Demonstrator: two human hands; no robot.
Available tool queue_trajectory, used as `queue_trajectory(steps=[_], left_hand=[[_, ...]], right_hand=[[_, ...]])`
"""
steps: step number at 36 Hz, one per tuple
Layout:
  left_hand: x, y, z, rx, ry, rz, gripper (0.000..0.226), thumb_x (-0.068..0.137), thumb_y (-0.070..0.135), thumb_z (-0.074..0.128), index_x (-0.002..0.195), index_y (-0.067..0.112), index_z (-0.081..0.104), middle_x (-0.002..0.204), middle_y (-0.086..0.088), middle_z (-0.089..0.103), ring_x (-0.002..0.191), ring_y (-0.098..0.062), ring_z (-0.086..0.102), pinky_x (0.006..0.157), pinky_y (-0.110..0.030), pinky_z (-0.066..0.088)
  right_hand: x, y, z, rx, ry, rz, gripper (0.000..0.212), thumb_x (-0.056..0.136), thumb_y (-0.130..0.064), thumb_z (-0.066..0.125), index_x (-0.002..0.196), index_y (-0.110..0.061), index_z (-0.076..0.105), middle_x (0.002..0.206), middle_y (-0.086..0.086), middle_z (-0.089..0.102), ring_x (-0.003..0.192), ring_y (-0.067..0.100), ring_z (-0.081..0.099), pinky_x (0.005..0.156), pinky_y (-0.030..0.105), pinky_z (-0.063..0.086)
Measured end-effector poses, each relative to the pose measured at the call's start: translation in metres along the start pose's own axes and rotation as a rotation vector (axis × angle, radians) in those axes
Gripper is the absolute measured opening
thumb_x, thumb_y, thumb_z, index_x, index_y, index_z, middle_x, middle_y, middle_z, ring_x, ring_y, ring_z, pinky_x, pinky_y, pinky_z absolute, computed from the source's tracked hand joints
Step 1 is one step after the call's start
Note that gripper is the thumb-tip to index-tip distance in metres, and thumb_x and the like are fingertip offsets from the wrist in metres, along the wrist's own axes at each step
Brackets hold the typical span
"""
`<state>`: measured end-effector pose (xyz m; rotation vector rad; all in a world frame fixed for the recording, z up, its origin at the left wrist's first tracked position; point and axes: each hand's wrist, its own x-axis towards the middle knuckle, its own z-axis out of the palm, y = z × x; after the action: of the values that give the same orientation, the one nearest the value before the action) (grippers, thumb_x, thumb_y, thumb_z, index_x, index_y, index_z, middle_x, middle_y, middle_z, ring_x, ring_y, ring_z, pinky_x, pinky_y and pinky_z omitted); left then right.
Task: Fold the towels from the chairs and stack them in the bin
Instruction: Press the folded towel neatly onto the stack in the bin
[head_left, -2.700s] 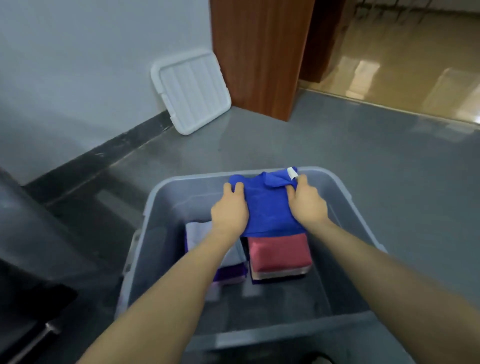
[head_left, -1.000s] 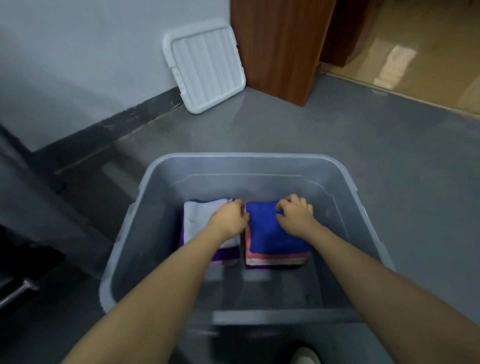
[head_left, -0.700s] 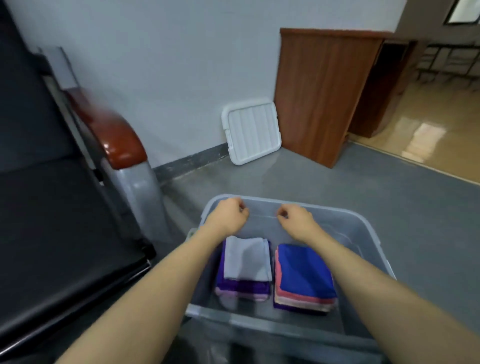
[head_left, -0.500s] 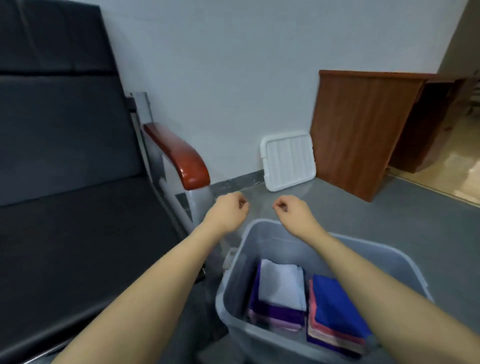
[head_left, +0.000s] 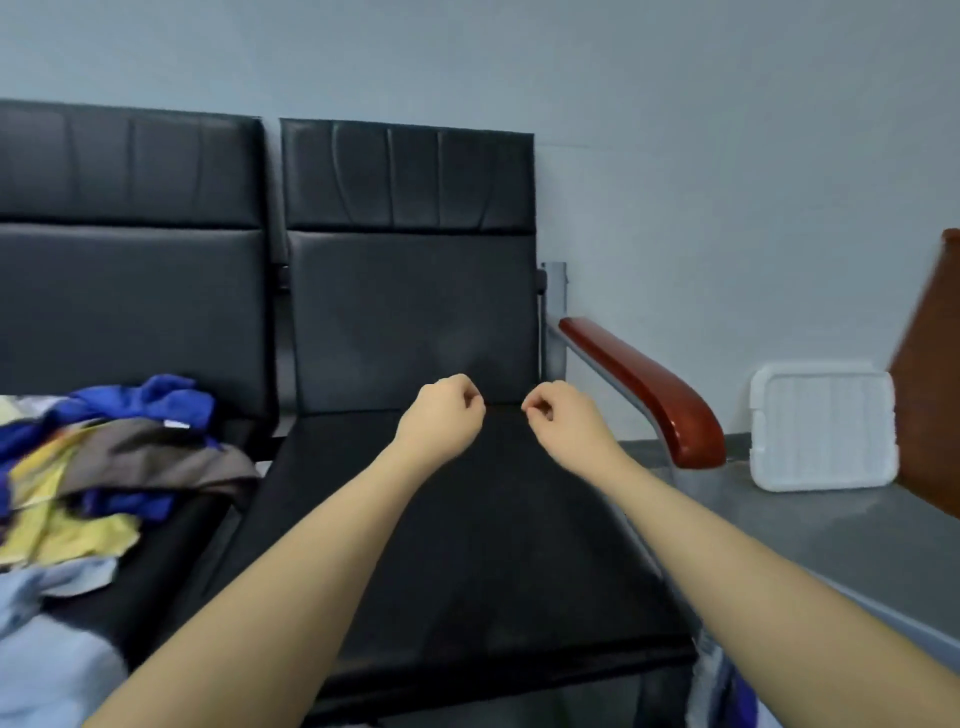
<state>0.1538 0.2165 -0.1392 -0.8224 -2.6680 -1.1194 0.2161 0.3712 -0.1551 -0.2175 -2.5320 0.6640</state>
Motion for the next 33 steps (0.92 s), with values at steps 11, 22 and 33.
queue_trajectory(steps=[11, 22, 33], left_hand=[[-0.021, -0.134, -0.094, 0.142, 0.151, -0.3, 0.021, 0.092, 0.023, 0.044, 0.103, 0.015, 0.061, 0.103, -0.004, 0.064, 0.094, -0.025, 0.06, 0.082, -0.037, 0.051], [-0.054, -0.247, -0.146, 0.241, 0.302, -0.488, 0.023, 0.092, 0.017, 0.045, 0.098, 0.007, 0.064, 0.103, -0.012, 0.066, 0.097, -0.03, 0.06, 0.083, -0.037, 0.048], [-0.042, -0.323, -0.162, 0.649, 0.133, -0.364, 0.042, 0.093, 0.014, 0.049, 0.134, 0.022, 0.045, 0.14, 0.0, 0.041, 0.13, -0.022, 0.035, 0.107, -0.037, 0.029]], right_hand=[[0.048, -0.123, 0.12, 0.145, -0.22, -0.12, 0.018, 0.095, -0.015, 0.045, 0.102, -0.016, 0.062, 0.104, -0.002, 0.058, 0.089, 0.015, 0.058, 0.082, 0.035, 0.052], [0.063, -0.211, 0.233, 0.232, -0.427, -0.286, 0.019, 0.088, -0.01, 0.049, 0.094, -0.014, 0.066, 0.102, 0.005, 0.066, 0.096, 0.024, 0.06, 0.086, 0.038, 0.049], [0.09, -0.239, 0.328, 0.159, -0.589, -0.342, 0.029, 0.087, -0.017, 0.058, 0.117, -0.018, 0.06, 0.118, 0.003, 0.061, 0.107, 0.022, 0.057, 0.094, 0.035, 0.045]])
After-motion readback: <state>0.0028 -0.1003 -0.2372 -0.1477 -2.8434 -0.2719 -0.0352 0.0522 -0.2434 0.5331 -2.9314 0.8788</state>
